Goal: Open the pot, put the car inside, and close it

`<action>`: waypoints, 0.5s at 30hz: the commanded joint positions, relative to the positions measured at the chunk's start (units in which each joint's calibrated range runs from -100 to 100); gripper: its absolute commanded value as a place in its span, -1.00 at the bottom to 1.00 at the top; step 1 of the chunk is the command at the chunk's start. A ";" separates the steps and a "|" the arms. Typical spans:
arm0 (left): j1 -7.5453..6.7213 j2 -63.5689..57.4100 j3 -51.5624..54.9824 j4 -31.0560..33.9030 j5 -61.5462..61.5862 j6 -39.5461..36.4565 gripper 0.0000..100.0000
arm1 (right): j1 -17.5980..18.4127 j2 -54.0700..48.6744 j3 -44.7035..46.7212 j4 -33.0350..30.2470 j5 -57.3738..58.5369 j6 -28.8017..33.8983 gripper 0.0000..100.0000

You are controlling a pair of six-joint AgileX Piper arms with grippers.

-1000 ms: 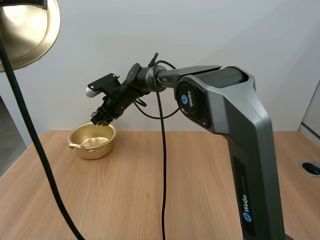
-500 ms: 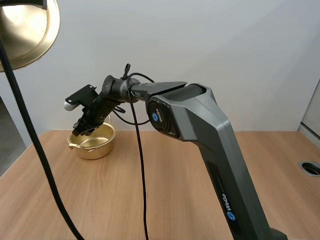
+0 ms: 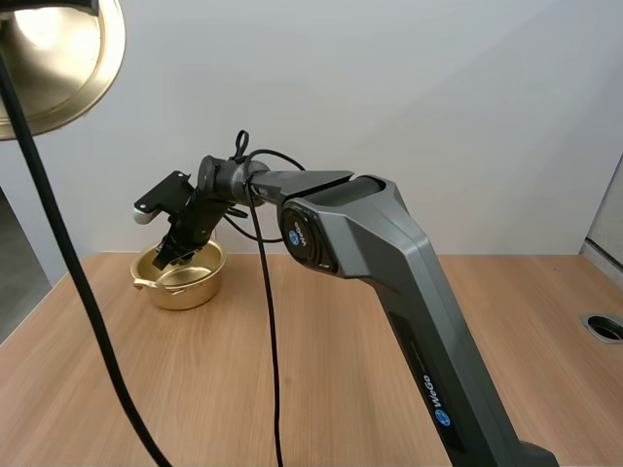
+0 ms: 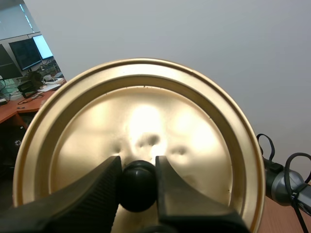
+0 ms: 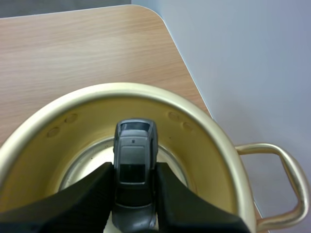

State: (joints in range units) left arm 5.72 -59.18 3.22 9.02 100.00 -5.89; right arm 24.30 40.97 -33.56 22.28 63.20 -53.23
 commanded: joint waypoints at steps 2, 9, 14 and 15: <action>0.04 -0.03 0.08 -0.09 0.00 0.07 -1.00 | -0.01 0.01 -0.07 0.05 0.05 1.11 -1.00; 0.04 -0.03 0.08 0.01 0.00 0.07 -1.00 | -0.01 0.01 -0.07 -0.28 -0.71 2.42 -1.00; 0.04 -0.03 0.08 0.11 0.00 0.07 -1.00 | -0.01 0.11 -0.07 -2.92 -0.89 6.93 -1.00; 0.04 -0.03 0.08 0.11 0.00 0.07 -1.00 | -0.01 0.27 -0.07 -3.66 -0.89 7.71 -1.00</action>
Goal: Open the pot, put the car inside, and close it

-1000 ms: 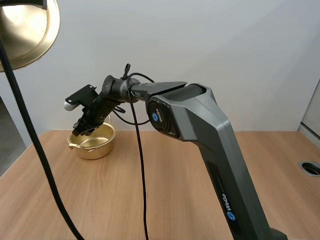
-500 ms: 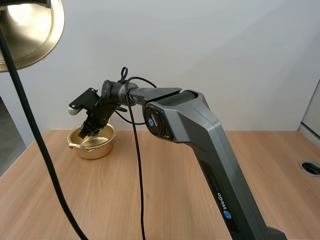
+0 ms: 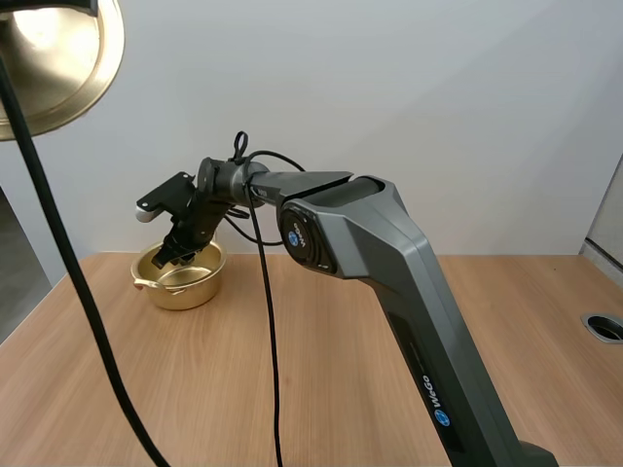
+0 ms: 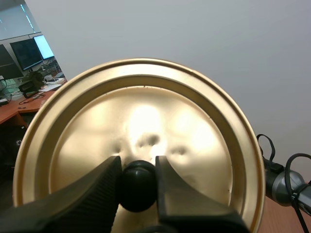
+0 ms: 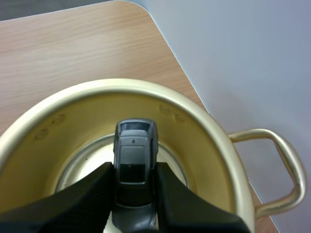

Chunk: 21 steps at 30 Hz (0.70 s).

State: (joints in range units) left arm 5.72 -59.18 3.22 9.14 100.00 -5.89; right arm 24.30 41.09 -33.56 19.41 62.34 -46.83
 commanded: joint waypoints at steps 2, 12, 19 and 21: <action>0.04 -0.03 0.08 -0.01 0.00 0.07 -1.00 | -0.01 0.14 -0.07 -2.25 0.27 2.66 -0.93; 0.04 -0.03 0.08 -0.01 0.00 0.07 -1.00 | -0.01 0.14 -0.07 -2.57 3.00 3.10 0.75; 0.04 -0.03 0.08 -0.01 0.00 0.07 -1.00 | -0.01 0.14 -0.07 -2.70 1.96 2.81 0.76; 0.04 -0.03 0.08 -0.01 0.00 0.07 -1.00 | -0.01 0.14 -0.07 -2.98 1.12 2.81 0.76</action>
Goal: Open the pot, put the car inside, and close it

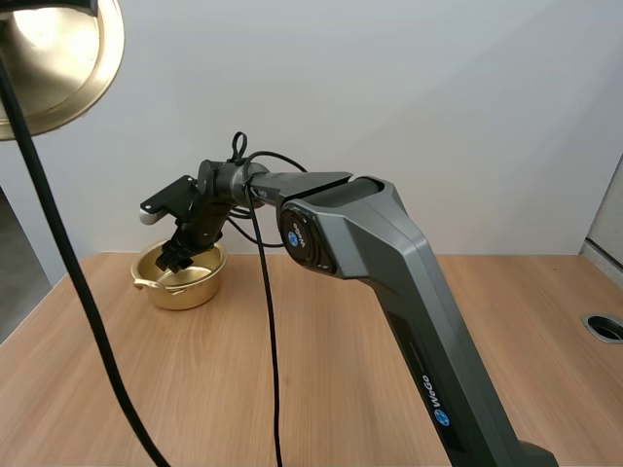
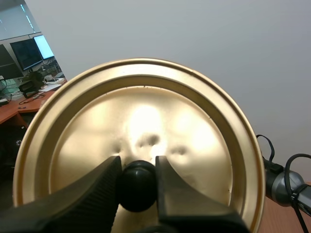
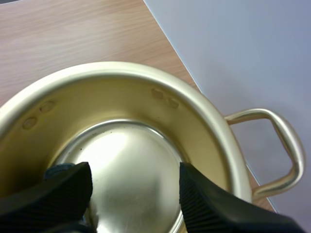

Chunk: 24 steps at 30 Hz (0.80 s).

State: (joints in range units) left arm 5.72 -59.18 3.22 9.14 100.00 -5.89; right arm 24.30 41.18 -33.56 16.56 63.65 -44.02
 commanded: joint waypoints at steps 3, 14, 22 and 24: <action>0.04 -0.03 0.08 0.12 0.00 0.07 -1.00 | -0.01 -0.55 -0.07 -0.14 -0.34 0.09 0.76; 0.04 -0.03 0.08 1.48 0.00 0.07 -1.00 | -0.01 -4.42 -0.07 -0.37 5.02 2.19 1.00; 0.04 -0.03 0.08 1.48 0.00 0.07 -1.00 | -0.01 -4.56 -0.07 -1.43 22.98 -1.57 1.00; 0.04 -0.03 0.08 1.48 0.00 0.07 -1.00 | -0.01 -5.17 -0.07 -3.27 23.61 0.71 1.00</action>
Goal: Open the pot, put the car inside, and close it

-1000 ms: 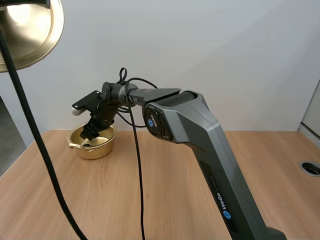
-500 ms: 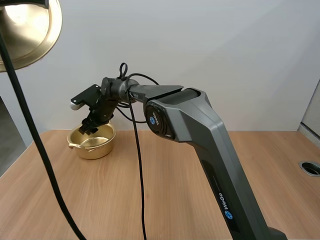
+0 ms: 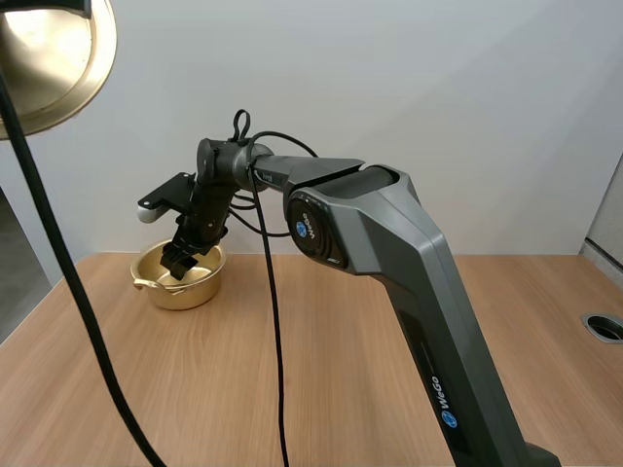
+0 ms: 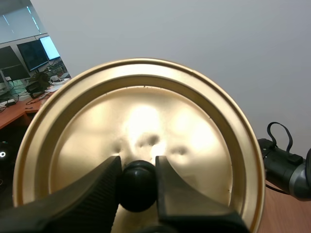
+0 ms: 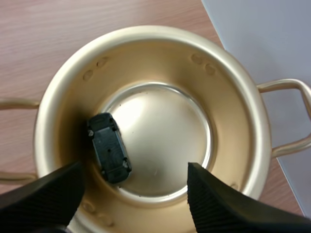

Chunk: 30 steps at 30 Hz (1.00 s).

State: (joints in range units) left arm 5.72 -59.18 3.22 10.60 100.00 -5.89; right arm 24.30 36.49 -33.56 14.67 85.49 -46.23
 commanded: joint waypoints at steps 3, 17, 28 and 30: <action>0.04 -0.03 0.08 0.02 0.00 0.07 -1.00 | -0.01 -3.14 -0.07 -3.50 -0.35 4.21 1.00; 0.04 0.23 1.59 0.27 0.00 2.36 -1.00 | -2.62 -17.98 -0.07 -3.89 8.19 11.41 -1.00; 0.04 6.60 24.41 0.44 -12.81 2.15 -1.00 | -16.47 -34.70 0.08 6.59 14.51 12.98 -1.00; 0.04 8.64 28.66 -1.03 -18.23 1.91 -1.00 | -19.21 -37.88 0.08 10.69 14.51 12.98 -1.00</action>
State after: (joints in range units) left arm 5.72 -52.19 24.36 10.73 90.33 -3.74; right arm 10.30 2.52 -33.56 20.19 100.00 -33.26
